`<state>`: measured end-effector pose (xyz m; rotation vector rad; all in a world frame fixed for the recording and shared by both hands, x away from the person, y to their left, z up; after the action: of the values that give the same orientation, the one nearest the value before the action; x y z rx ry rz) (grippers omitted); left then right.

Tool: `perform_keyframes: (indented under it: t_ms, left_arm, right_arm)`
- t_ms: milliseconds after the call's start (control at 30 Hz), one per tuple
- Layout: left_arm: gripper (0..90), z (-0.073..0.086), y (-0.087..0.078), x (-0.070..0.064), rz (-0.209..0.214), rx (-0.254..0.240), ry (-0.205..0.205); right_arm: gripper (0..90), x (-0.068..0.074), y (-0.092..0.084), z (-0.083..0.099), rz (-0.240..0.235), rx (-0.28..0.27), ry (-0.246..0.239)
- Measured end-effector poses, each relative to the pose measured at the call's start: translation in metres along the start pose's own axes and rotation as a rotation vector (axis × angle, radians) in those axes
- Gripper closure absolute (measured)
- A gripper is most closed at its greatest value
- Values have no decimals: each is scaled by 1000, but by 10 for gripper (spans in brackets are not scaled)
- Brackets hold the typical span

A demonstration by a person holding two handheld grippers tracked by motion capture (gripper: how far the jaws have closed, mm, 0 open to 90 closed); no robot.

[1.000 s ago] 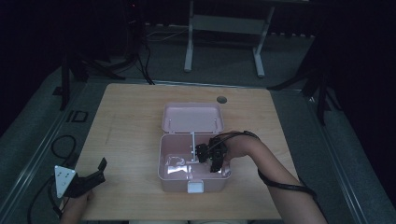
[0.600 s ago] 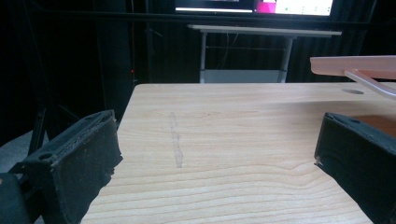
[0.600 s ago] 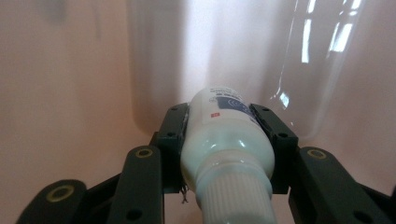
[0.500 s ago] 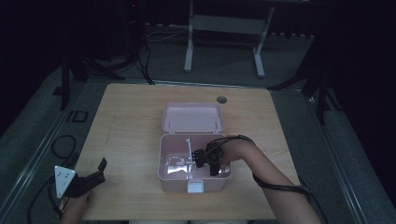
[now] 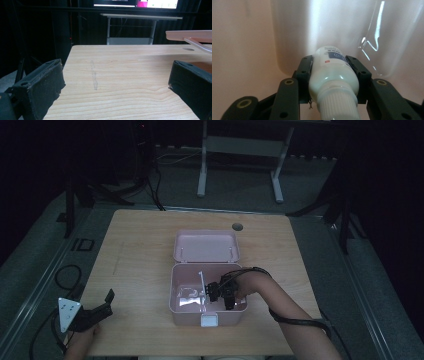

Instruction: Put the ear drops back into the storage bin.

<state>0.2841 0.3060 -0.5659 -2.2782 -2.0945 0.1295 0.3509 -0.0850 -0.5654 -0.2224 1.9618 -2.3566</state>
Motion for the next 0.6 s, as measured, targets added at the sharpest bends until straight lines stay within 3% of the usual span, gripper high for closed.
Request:
perform_keyframes:
  t_ms: [600]
  left_arm:
    - [4,0,0,0,0,3,3]
  right_arm:
    - [549,1,0,-1,-21,-2,27]
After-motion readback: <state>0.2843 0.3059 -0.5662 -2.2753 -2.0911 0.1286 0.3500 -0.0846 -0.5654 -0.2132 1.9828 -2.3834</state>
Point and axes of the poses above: each handheld gripper's, and its own axes: y roughly forward along the jaws, z roughly out of its underside, x roughly to its left, the point moved 7 cm from there along y, roughly forward along the jaws, and after that the axes turned 2 degrees about -z, right-handed, at the moved point
